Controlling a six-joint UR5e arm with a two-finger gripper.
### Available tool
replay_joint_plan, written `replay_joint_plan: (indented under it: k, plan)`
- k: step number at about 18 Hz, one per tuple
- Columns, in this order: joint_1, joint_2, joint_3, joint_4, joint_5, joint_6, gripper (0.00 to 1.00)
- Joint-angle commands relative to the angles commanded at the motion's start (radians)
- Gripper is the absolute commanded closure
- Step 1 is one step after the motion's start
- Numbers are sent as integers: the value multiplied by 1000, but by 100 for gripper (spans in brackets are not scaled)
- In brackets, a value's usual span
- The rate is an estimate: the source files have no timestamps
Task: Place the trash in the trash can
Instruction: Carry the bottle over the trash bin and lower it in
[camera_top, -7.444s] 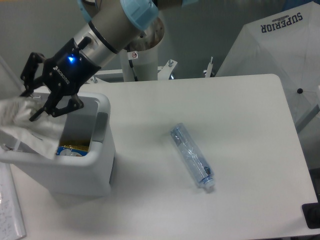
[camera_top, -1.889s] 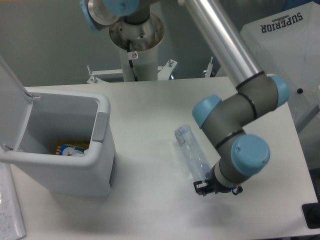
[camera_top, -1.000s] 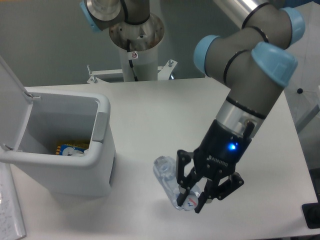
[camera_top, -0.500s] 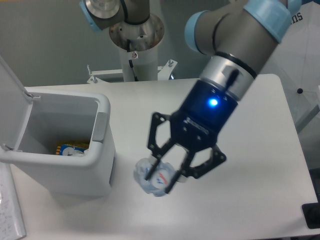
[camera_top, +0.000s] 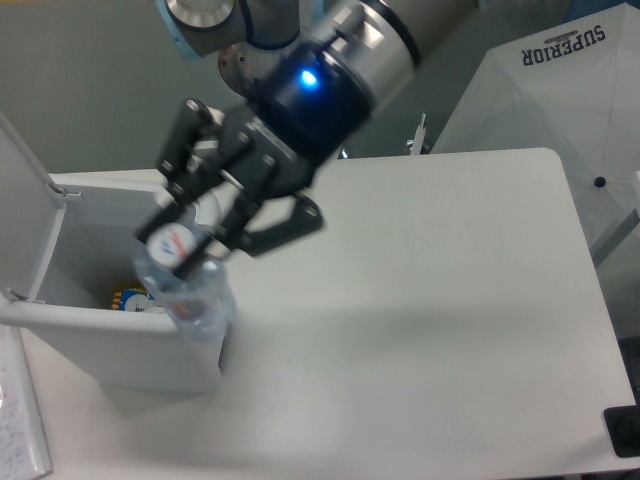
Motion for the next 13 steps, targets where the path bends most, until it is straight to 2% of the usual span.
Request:
replay_joint_plan:
  k: [3,4,8,10,12,13]
  plan:
    - [-32,40,-67,0,0,20,100]
    - [-37,69,-106,2,0,34,100]
    - [-40,144,-250,0,2,149,100]
    - [-40,157,-308,0,2,224,100]
    - [-42,158,-348,0,3,273,94]
    - [-42,155,-362,0,3,281,85]
